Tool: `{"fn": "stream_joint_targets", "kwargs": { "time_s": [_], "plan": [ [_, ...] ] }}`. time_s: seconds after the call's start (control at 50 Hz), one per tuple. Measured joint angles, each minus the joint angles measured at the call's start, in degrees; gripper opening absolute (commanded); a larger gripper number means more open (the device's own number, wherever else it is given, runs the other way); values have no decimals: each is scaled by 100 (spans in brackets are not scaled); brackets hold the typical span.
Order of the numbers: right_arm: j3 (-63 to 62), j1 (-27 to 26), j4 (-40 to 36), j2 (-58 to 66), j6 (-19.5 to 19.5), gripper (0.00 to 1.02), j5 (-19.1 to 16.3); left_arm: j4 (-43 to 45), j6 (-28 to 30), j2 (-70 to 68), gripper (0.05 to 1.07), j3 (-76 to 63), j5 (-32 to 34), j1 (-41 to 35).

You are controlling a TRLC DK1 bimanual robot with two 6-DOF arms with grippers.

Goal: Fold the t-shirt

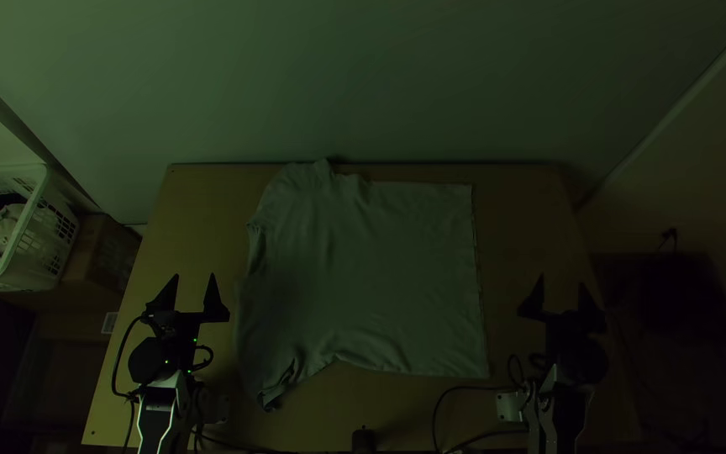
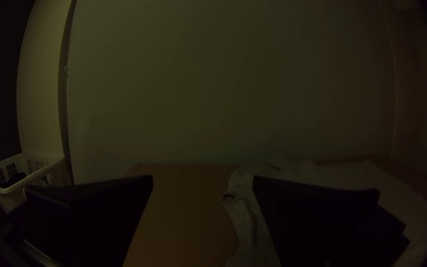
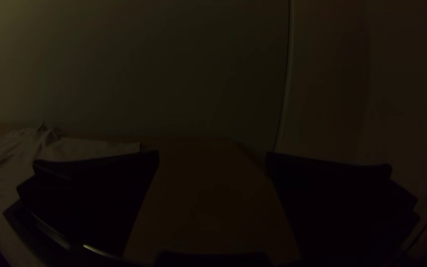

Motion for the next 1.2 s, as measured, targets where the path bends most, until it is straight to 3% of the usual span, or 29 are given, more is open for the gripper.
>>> {"fn": "stream_joint_targets", "kwargs": {
  "time_s": [0.84, 1.2],
  "plan": [
    [48, 151, -50, 0, 149, 99, 2, -63, -105, 0, 102, 13, 258, -61],
    [986, 448, -48, 367, 151, 99, 2, -254, 4, 79, 102, 549, 282, 55]
  ]
}}
